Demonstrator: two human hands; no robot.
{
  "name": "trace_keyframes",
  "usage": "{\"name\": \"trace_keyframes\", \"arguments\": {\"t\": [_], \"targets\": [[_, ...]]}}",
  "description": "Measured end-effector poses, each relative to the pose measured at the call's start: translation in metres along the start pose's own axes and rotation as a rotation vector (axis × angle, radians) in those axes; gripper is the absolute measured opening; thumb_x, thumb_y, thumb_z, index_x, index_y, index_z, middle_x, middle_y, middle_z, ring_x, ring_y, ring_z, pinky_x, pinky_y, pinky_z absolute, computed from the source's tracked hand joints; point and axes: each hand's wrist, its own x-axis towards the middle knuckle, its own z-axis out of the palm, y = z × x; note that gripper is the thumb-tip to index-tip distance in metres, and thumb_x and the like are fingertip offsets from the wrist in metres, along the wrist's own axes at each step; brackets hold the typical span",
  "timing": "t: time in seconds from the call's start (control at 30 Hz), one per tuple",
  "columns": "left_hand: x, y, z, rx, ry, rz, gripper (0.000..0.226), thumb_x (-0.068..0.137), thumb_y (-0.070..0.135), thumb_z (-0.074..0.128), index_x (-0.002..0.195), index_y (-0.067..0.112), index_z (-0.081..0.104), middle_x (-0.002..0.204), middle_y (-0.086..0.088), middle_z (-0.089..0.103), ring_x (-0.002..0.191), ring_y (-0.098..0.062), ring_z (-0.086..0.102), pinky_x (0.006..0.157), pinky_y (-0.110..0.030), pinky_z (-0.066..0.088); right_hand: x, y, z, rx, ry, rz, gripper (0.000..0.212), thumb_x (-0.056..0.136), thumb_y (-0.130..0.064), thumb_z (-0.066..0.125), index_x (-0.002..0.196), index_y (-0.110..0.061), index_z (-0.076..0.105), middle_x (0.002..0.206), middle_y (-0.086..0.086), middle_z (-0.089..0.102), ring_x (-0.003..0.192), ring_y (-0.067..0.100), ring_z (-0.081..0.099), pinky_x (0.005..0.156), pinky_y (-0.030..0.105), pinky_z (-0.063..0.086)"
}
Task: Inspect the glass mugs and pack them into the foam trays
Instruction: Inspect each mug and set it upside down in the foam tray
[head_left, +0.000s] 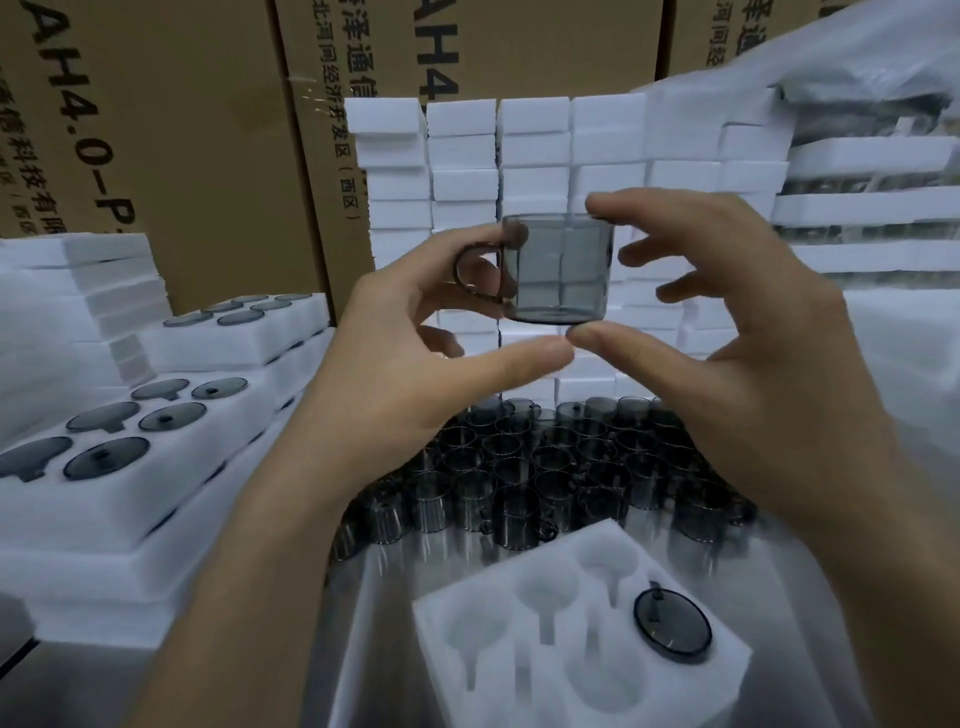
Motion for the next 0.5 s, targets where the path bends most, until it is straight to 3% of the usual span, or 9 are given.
{"name": "trace_keyframes", "arguments": {"t": [0.1, 0.2, 0.3, 0.4, 0.5], "targets": [[0.001, -0.003, -0.001, 0.115, 0.026, 0.089, 0.075, 0.079, 0.041, 0.093, 0.145, 0.05, 0.057, 0.121, 0.013, 0.071, 0.117, -0.014, 0.068, 0.078, -0.036, 0.05, -0.001, 0.001, -0.005, 0.111, -0.032, 0.039, 0.056, 0.096, -0.038, 0.076, 0.147, -0.041, 0.054, 0.14, -0.024, 0.06, 0.125, 0.009, 0.063, 0.095, 0.029, 0.053], [0.002, -0.004, 0.0, 0.139, 0.07, 0.16, 0.063, 0.083, 0.038, 0.09, 0.14, 0.046, 0.062, 0.13, 0.018, 0.069, 0.123, -0.015, 0.066, 0.084, -0.035, 0.051, -0.003, 0.003, -0.004, 0.197, -0.073, 0.08, 0.056, 0.096, -0.035, 0.075, 0.147, -0.043, 0.053, 0.142, -0.022, 0.063, 0.127, 0.013, 0.064, 0.096, 0.037, 0.056], [0.0, 0.0, 0.0, 0.212, 0.102, 0.177, 0.057, 0.083, 0.044, 0.089, 0.135, 0.046, 0.065, 0.13, 0.023, 0.066, 0.108, -0.002, 0.064, 0.086, -0.034, 0.051, -0.005, 0.001, -0.007, 0.153, -0.059, 0.102, 0.061, 0.097, -0.039, 0.076, 0.152, -0.038, 0.051, 0.145, -0.022, 0.06, 0.13, 0.007, 0.061, 0.098, 0.032, 0.055], [-0.002, 0.004, 0.0, 0.303, 0.1, 0.196, 0.056, 0.084, 0.04, 0.091, 0.134, 0.039, 0.067, 0.129, 0.02, 0.064, 0.107, -0.005, 0.062, 0.088, -0.037, 0.054, -0.004, -0.007, -0.014, 0.021, -0.049, 0.025, 0.075, 0.093, -0.036, 0.081, 0.158, -0.033, 0.044, 0.149, -0.019, 0.053, 0.131, 0.006, 0.057, 0.1, 0.025, 0.052], [-0.004, 0.012, 0.003, 0.39, 0.117, 0.22, 0.055, 0.083, 0.032, 0.091, 0.133, 0.034, 0.068, 0.128, 0.019, 0.062, 0.097, -0.001, 0.059, 0.098, -0.034, 0.049, 0.0, -0.014, -0.017, -0.061, -0.107, -0.05, 0.076, 0.092, -0.032, 0.082, 0.157, -0.035, 0.043, 0.153, -0.018, 0.05, 0.138, 0.004, 0.052, 0.11, 0.026, 0.047]]}}
